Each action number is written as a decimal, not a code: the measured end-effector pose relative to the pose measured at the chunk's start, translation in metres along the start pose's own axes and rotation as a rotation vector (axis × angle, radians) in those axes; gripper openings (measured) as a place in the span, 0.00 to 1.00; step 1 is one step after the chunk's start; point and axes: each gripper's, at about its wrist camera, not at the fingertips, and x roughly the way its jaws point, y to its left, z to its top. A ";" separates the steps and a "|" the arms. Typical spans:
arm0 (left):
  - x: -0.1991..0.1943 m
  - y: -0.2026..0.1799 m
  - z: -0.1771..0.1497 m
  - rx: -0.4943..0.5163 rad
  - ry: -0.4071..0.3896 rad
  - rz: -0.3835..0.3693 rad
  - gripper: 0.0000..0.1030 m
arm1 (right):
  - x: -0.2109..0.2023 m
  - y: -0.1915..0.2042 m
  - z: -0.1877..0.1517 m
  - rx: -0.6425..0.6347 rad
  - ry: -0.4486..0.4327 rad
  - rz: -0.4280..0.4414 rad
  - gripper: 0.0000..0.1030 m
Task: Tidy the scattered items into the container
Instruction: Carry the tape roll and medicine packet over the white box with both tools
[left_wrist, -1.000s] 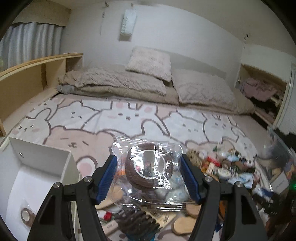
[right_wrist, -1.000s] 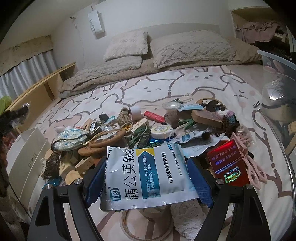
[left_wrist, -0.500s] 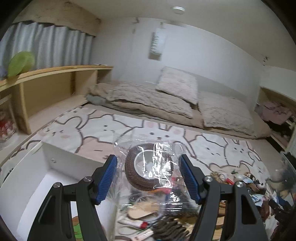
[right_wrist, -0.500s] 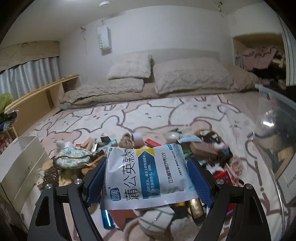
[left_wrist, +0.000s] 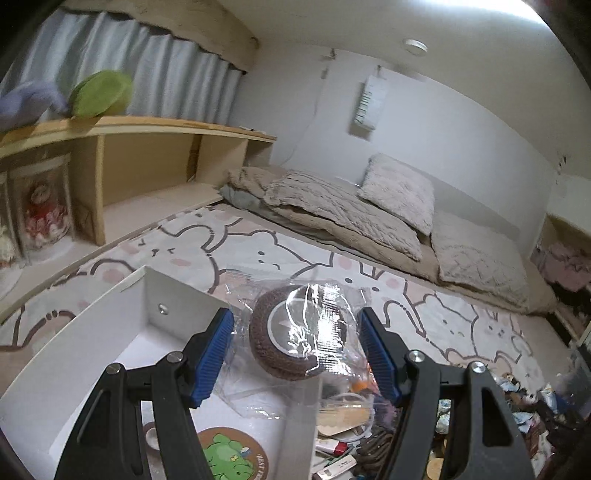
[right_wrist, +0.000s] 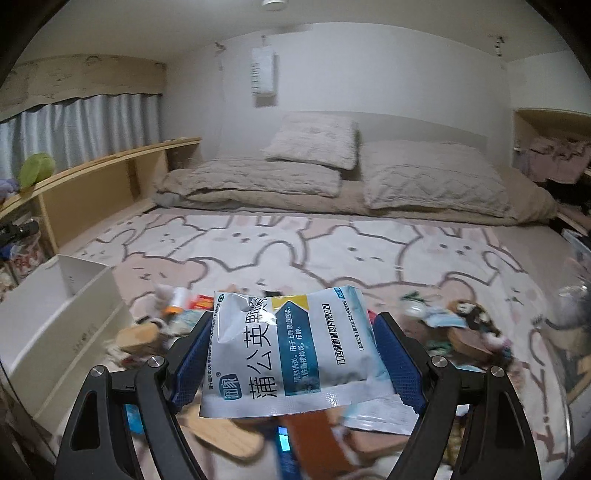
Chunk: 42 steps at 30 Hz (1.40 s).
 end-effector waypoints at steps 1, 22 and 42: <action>-0.003 0.006 0.000 -0.016 0.000 -0.004 0.67 | 0.001 0.008 0.002 -0.008 0.000 0.013 0.83; -0.059 0.103 0.004 -0.104 -0.093 0.216 0.67 | 0.015 0.168 0.040 -0.160 -0.003 0.284 0.83; -0.051 0.105 -0.004 0.033 -0.050 0.335 0.67 | 0.026 0.300 0.007 -0.305 0.197 0.584 0.83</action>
